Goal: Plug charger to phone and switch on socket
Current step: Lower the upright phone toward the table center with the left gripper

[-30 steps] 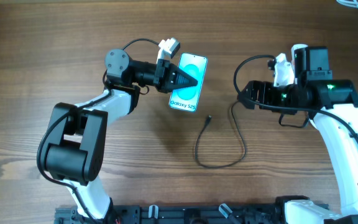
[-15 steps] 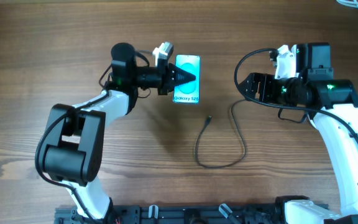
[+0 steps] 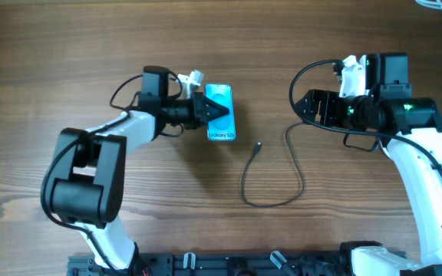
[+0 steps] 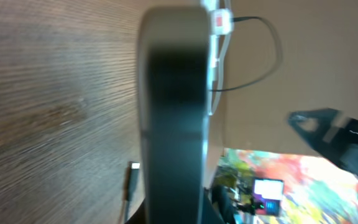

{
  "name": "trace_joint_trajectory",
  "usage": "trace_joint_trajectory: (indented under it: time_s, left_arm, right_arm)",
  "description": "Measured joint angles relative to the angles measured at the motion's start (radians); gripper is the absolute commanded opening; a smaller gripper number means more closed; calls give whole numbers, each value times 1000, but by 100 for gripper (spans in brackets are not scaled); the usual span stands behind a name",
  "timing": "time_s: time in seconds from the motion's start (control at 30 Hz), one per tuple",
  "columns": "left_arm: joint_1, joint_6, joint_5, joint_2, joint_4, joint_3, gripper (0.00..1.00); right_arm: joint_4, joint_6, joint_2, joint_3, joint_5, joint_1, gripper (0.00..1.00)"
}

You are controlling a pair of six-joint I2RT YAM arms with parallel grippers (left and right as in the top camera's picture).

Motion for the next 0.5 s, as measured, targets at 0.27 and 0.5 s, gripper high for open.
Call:
trace_joint_trajectory:
  time_s: [0.27,0.5]
  left_arm:
    - [159,60,174,0,-62,0,4]
    - [79,21,178,0,-291,0,4]
  right_arm:
    - [0,0,0,0,0,0,100]
    - [0,0,0,0,0,0,100]
